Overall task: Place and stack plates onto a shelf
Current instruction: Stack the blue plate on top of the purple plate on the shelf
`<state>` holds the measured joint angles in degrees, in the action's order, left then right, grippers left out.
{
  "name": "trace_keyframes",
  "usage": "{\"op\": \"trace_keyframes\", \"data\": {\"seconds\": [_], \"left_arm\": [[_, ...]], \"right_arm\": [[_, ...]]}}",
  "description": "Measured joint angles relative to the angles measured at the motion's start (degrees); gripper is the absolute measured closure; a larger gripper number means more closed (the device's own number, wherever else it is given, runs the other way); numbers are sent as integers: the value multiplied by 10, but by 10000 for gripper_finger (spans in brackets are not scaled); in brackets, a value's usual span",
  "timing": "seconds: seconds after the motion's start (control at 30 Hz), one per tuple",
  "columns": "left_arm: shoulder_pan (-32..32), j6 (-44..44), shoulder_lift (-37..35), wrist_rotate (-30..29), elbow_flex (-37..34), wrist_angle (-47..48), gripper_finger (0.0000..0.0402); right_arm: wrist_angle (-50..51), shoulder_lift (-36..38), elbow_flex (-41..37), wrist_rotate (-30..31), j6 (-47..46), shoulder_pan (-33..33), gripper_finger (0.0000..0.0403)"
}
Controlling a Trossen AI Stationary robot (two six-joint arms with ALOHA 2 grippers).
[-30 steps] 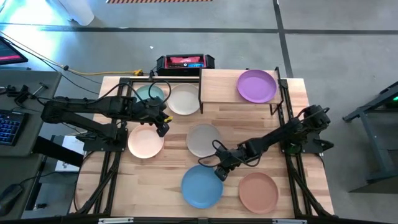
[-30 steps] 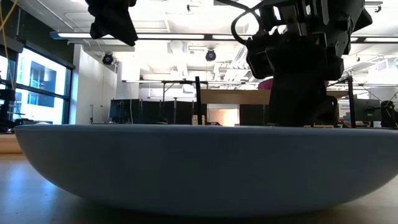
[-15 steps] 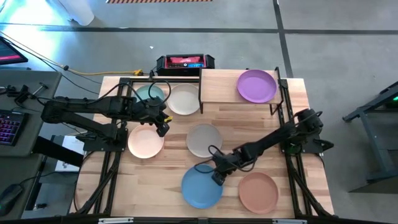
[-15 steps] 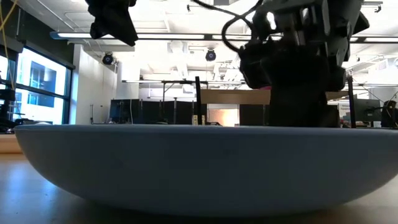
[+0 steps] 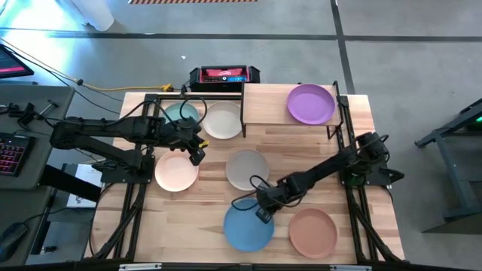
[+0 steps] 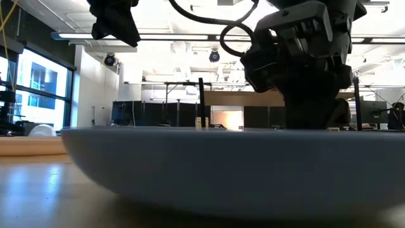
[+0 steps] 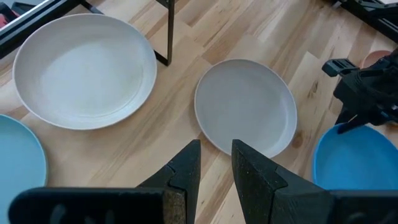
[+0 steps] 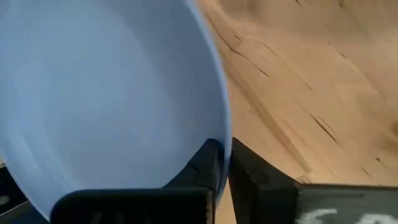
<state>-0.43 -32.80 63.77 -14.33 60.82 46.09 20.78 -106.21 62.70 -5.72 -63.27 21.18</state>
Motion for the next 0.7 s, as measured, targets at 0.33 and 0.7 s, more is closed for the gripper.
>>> {"op": "trace_keyframes", "data": {"seconds": [0.33, 0.7], "left_arm": [[0, 0, 0, 0, 0, 0, 323], [0, 14, 0, 1, 0, 2, 323]], "right_arm": [[15, 30, 0, -19, -19, -12, 402], [92, 116, 0, 6, -59, -29, 402]]}}
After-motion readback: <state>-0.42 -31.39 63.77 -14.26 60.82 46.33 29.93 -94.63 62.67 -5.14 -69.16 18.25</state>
